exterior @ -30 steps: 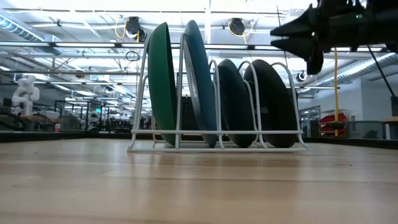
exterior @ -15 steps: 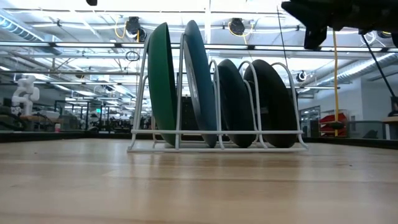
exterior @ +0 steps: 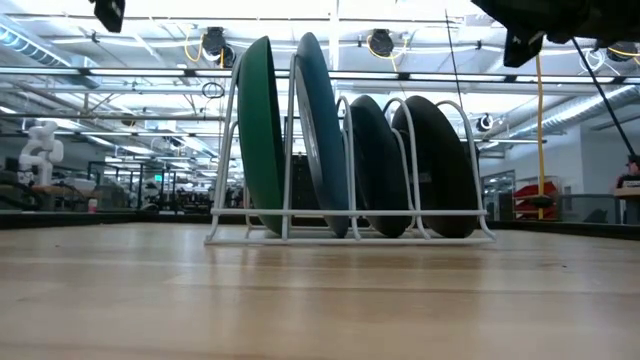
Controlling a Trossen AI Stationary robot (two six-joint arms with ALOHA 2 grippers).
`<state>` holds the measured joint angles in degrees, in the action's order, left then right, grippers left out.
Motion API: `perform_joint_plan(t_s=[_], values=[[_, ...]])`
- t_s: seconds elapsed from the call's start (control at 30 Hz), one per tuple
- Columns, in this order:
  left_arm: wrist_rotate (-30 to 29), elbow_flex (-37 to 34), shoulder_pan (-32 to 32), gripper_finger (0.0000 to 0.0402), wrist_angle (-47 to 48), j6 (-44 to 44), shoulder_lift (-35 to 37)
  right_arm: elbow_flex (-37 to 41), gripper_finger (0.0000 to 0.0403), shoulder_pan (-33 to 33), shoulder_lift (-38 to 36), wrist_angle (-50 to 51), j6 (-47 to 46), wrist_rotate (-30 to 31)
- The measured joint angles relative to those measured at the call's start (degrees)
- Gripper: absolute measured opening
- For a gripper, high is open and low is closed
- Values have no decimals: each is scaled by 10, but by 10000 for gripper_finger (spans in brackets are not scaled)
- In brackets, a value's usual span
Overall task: Sort dishes
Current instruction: Return to Home Position
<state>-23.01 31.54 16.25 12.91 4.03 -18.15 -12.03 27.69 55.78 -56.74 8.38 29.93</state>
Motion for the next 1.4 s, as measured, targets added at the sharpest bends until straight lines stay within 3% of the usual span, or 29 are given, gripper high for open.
perform_joint_plan(t_s=[0.23, 0.4, 0.6, 0.97, 1.13, 1.4], values=[[-1, -52, 0, 4, 7, -3, 34, 0, 0, 37, -35, 54, -4, 82], [-3, -124, 0, 3, -38, -10, 62, 29, 0, 56, -85, 51, 13, 124], [-8, -186, 0, 3, -101, -32, 101, 109, 0, 66, -149, -9, 0, 97], [-16, -232, -2, 2, -131, -49, 120, 113, 0, 38, -168, 99, 45, 82], [-35, -252, -2, 2, -130, -49, 122, 112, 0, -5, -179, 106, 73, 9], [-37, -253, -2, 2, -116, -48, 130, 112, 0, -29, -280, 221, 73, -2]])
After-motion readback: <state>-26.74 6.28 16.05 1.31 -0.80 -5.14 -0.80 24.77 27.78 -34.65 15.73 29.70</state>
